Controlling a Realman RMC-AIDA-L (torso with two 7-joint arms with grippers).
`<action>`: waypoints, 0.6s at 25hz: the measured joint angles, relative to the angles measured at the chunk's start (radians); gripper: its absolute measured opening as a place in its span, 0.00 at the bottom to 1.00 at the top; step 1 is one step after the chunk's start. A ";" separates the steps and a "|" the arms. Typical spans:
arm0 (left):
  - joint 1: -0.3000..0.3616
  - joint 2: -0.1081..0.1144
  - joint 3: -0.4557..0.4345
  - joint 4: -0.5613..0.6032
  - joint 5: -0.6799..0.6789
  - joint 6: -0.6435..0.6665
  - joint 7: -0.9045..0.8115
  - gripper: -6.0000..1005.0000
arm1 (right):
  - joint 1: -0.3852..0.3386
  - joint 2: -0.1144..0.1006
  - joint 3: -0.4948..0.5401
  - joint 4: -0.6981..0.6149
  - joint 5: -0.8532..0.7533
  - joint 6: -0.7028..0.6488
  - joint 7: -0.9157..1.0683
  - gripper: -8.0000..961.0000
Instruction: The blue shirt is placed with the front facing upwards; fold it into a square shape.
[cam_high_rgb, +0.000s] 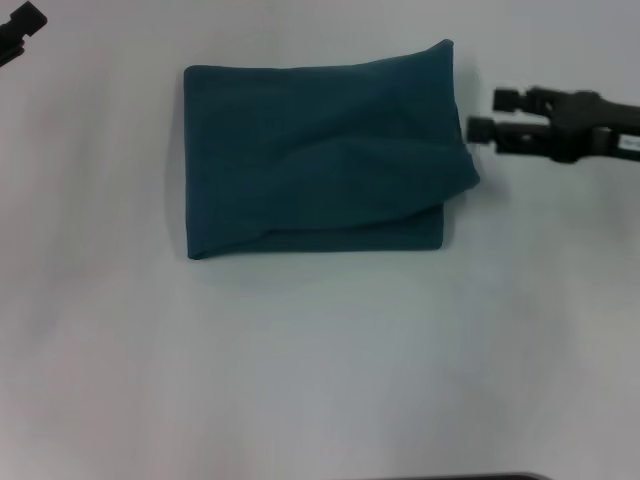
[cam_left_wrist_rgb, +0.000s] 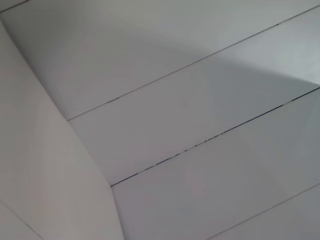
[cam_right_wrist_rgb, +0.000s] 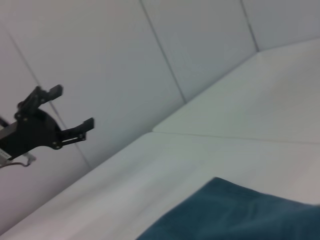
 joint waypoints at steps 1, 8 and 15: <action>-0.001 0.001 0.000 -0.001 0.000 0.000 0.000 0.95 | -0.008 -0.008 -0.004 -0.015 -0.013 -0.014 0.027 0.96; -0.005 0.004 0.001 -0.001 0.005 -0.004 0.007 0.95 | -0.068 -0.046 -0.012 -0.029 -0.105 -0.138 -0.065 0.95; -0.004 0.004 0.007 0.007 0.006 -0.003 0.005 0.95 | -0.095 -0.009 -0.004 -0.043 -0.120 -0.094 -0.304 0.95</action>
